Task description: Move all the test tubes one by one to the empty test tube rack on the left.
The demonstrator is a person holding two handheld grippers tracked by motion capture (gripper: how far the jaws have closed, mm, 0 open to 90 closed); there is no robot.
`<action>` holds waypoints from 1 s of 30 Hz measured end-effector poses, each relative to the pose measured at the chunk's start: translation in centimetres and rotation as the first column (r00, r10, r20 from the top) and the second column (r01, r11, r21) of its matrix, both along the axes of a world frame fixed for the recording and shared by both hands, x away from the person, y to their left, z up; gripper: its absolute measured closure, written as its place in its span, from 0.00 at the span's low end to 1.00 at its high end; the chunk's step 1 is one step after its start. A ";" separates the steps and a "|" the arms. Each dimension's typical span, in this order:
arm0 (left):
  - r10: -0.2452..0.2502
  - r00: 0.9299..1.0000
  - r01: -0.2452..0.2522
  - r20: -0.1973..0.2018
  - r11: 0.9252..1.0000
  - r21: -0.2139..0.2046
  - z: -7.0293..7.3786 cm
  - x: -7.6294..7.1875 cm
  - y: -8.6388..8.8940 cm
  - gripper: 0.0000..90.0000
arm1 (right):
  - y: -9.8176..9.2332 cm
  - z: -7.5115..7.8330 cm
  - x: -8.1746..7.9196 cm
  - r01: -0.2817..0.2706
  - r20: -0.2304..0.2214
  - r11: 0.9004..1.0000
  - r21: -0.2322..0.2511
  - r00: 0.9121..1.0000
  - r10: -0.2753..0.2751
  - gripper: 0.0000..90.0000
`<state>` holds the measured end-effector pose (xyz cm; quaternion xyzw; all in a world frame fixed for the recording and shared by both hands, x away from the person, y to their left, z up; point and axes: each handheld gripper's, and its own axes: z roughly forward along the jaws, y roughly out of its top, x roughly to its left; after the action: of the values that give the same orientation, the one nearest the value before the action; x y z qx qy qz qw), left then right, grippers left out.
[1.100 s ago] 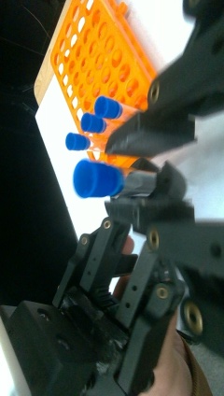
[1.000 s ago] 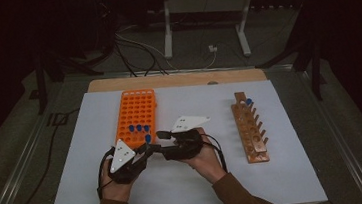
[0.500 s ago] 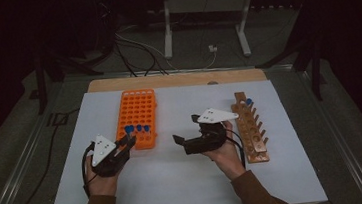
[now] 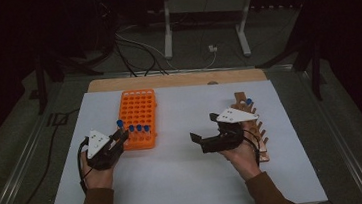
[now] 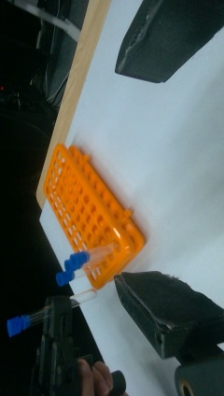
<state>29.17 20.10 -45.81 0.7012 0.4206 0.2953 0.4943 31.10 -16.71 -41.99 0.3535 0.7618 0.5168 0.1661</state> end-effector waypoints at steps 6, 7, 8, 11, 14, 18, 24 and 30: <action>0.007 1.000 -0.007 -0.003 1.000 0.006 -0.1 0.3 0.2 0.86 | -1.4 -0.1 -0.4 0.022 0.013 1.000 -0.004 1.000 -0.022 0.02; 0.008 1.000 -0.008 -0.003 1.000 0.005 -0.2 0.3 0.2 0.86 | -1.6 -0.1 -0.4 0.026 0.016 1.000 -0.004 1.000 -0.026 0.02; 0.009 1.000 -0.009 -0.003 1.000 0.005 -0.2 0.3 0.2 0.86 | -1.9 -0.1 -0.5 0.029 0.018 1.000 -0.001 0.999 -0.029 0.02; 0.009 1.000 -0.009 -0.004 1.000 0.007 -0.2 0.4 0.2 0.86 | -2.5 0.0 -0.6 0.039 0.021 0.999 0.006 0.999 -0.040 0.02; 0.007 1.000 -0.007 0.000 1.000 0.008 -0.1 0.5 0.2 0.86 | -3.2 0.0 -0.7 0.053 0.026 0.999 0.008 0.998 -0.053 0.02; 0.012 1.000 -0.012 0.002 1.000 0.003 0.0 0.8 0.3 0.86 | -4.3 0.0 -0.9 0.072 0.028 0.997 0.012 0.997 -0.073 0.02; 0.025 1.000 -0.025 -0.002 1.000 0.001 -0.3 1.3 0.4 0.86 | -6.0 -0.2 -1.3 0.104 0.029 0.994 0.017 0.994 -0.105 0.02; 0.020 1.000 -0.020 -0.004 1.000 -0.004 -0.6 1.8 0.3 0.86 | -7.6 -0.4 -1.8 0.134 0.029 0.991 0.021 0.990 -0.134 0.02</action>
<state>30.94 20.44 -46.41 0.6966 0.4291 0.2981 0.4918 29.34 -24.31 -42.39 0.3976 0.7286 0.5172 0.2086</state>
